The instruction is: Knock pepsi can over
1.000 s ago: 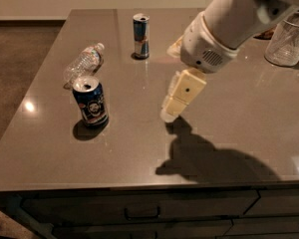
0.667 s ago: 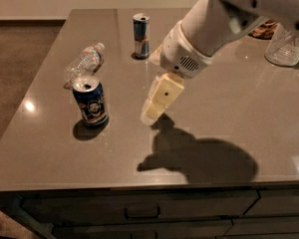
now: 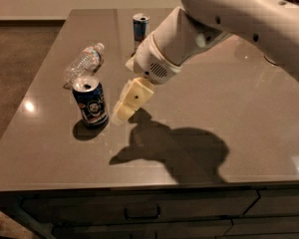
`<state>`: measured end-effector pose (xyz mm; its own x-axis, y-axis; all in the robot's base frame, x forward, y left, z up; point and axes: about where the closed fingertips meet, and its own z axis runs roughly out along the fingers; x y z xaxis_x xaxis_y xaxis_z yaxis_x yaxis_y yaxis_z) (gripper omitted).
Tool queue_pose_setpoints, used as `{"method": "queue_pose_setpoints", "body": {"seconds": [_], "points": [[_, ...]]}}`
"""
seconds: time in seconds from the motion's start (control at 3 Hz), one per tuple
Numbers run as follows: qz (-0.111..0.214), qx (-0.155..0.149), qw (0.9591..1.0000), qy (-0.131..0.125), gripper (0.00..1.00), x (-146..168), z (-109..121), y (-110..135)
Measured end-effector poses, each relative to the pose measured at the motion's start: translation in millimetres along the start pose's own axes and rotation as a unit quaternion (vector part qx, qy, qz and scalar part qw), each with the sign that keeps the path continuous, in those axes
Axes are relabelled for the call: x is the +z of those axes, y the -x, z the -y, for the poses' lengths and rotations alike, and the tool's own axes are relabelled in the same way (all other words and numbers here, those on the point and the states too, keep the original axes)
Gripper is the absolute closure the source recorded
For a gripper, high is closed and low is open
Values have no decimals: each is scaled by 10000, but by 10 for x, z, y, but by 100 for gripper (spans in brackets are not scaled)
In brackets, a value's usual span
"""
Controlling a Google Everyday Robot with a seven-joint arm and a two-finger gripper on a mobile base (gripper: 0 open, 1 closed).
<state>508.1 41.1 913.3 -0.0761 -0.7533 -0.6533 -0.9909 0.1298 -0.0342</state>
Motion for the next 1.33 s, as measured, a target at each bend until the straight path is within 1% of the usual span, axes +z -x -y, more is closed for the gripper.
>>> {"method": "queue_pose_setpoints", "body": {"seconds": [0.33,1.0,1.33], "points": [[269,96,9996,69,0,154,-17,147],[696,89,9974,189,0,414,-86,423],[861,-14,9960,231,18,559,-136,542]]}}
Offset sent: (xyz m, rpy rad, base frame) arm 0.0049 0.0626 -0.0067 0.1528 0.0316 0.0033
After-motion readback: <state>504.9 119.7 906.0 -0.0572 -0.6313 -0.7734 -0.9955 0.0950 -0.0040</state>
